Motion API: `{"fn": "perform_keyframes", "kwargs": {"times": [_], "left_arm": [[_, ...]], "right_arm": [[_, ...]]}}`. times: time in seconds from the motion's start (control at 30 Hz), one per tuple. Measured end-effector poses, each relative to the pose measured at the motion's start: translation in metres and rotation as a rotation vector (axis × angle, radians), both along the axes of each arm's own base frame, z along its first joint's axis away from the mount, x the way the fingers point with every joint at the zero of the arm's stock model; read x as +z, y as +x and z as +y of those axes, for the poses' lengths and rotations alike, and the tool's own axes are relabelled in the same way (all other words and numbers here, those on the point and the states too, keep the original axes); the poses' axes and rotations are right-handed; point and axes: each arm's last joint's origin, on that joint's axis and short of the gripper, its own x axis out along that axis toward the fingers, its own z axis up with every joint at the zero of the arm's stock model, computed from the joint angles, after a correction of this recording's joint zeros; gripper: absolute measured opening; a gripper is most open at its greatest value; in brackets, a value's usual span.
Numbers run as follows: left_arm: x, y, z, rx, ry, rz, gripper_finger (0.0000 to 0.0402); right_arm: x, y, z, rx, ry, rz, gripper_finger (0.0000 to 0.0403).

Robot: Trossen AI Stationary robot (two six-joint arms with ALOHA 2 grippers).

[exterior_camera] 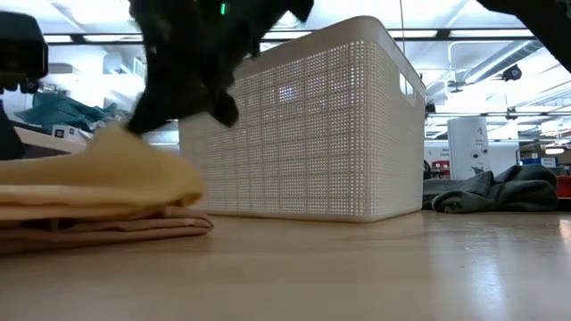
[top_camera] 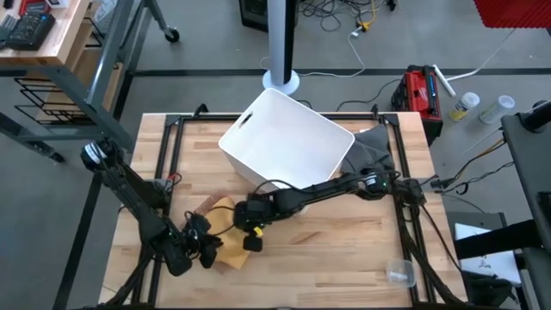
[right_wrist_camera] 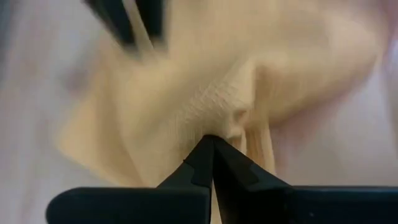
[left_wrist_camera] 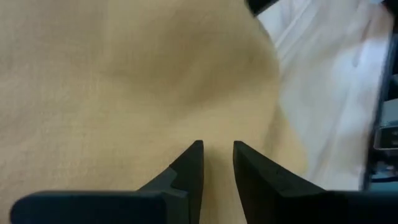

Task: Fold towel
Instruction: Stack the yellow towel on top of the brown squared towel

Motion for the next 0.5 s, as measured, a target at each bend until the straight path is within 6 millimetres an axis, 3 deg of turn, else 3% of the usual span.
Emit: {"fn": "perform_keyframes", "kwargs": {"times": [0.13, 0.3, 0.5], "left_arm": [[-0.001, -0.004, 0.002, 0.009, -0.006, 0.036, 0.0077], [-0.006, -0.008, 0.007, 0.050, -0.010, 0.059, 0.0076], [0.010, -0.009, 0.001, 0.007, -0.033, 0.031, 0.0076]], "right_arm": [[-0.020, -0.011, -0.002, -0.025, -0.012, 0.151, 0.0000], [-0.026, -0.015, -0.002, -0.035, -0.014, 0.196, 0.0000], [0.001, -0.023, -0.003, -0.033, -0.016, 0.198, 0.0001]]}}
